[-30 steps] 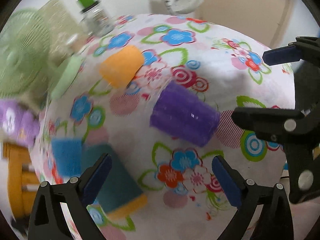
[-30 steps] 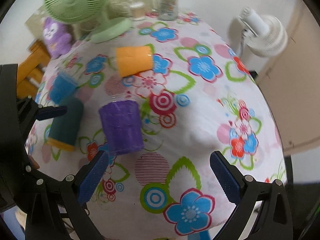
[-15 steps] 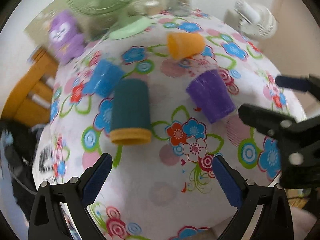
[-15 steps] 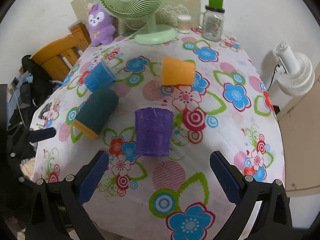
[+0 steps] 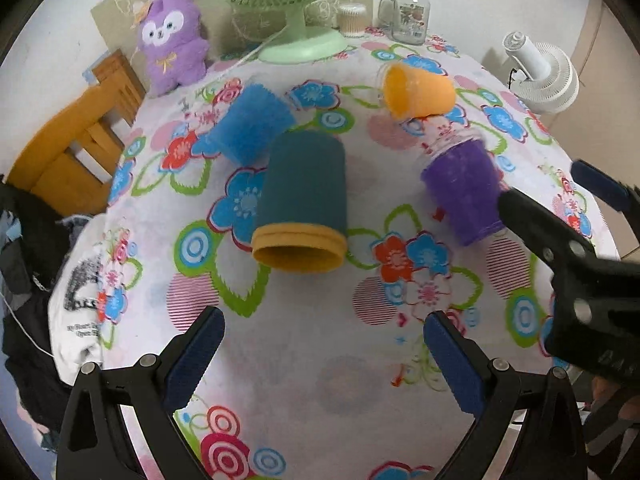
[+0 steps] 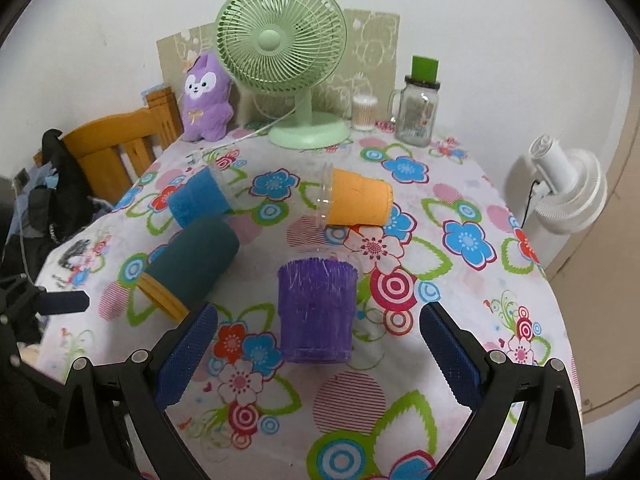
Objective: Flip cup upside down
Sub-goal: 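Bring the right tool to the standing purple cup and grasp it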
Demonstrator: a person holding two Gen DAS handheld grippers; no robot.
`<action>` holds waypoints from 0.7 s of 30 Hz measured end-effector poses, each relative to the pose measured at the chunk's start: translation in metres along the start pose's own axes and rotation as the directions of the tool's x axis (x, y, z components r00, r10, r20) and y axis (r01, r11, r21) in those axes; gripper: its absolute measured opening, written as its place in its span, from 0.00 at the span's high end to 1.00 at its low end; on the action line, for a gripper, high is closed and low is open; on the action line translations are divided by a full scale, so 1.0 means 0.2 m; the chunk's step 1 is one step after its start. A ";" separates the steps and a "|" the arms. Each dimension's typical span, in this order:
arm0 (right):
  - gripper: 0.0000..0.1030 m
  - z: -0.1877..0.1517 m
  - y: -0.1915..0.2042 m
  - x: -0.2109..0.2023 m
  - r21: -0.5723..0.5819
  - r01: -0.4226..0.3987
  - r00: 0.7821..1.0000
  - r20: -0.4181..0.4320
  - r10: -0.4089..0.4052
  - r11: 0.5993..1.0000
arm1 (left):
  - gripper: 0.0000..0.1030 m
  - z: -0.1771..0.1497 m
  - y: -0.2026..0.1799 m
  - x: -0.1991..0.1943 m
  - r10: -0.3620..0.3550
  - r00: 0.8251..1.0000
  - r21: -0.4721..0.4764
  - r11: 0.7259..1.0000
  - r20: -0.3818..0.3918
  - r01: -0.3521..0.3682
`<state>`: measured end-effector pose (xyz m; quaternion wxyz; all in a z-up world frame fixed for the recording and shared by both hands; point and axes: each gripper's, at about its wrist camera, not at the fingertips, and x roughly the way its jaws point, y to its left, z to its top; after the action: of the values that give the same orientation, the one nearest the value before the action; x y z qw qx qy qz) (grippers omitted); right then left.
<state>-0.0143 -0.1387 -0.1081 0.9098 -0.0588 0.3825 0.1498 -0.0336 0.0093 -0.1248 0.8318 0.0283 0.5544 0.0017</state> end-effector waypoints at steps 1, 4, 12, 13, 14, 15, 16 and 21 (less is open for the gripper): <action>0.01 -0.03 0.01 0.01 0.000 0.012 1.000 0.019 -0.012 1.000 | 0.02 -0.01 0.02 0.02 -0.009 1.000 -0.004 1.000 -0.001 0.009; 0.01 -0.10 0.03 0.02 0.011 0.037 0.997 0.063 -0.038 0.999 | 0.02 -0.03 0.04 0.07 -0.021 1.000 0.005 1.000 0.006 0.021; 0.09 -0.22 0.03 0.12 0.059 0.071 0.991 0.107 -0.077 0.996 | 0.02 -0.05 0.04 0.16 -0.036 0.999 0.059 0.998 0.040 0.034; 0.11 -0.23 0.03 0.13 0.060 0.071 0.991 0.107 -0.077 0.996 | 0.02 -0.05 0.04 0.17 -0.040 0.998 0.063 0.997 0.041 0.037; 0.13 -0.24 0.03 0.14 0.060 0.071 0.991 0.109 -0.077 0.996 | 0.02 -0.05 0.04 0.17 -0.041 0.998 0.068 0.997 0.043 0.038; 0.13 -0.24 0.03 0.16 0.058 0.073 0.991 0.111 -0.079 0.996 | 0.02 -0.05 0.03 0.18 -0.040 0.998 0.074 0.997 0.048 0.036; 0.14 -0.25 0.03 0.17 0.054 0.074 0.991 0.110 -0.079 0.996 | 0.02 -0.05 0.03 0.18 -0.039 0.998 0.080 0.996 0.053 0.035; 0.23 -0.26 0.03 0.23 0.051 0.045 0.997 0.061 -0.048 0.998 | 0.02 -0.05 0.02 0.19 -0.038 0.996 0.087 0.996 0.079 0.031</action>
<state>-0.0213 -0.1344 -0.1772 0.9257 -0.0404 0.3563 0.1205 -0.0276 0.0152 -0.1635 0.8514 0.0544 0.5203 -0.0375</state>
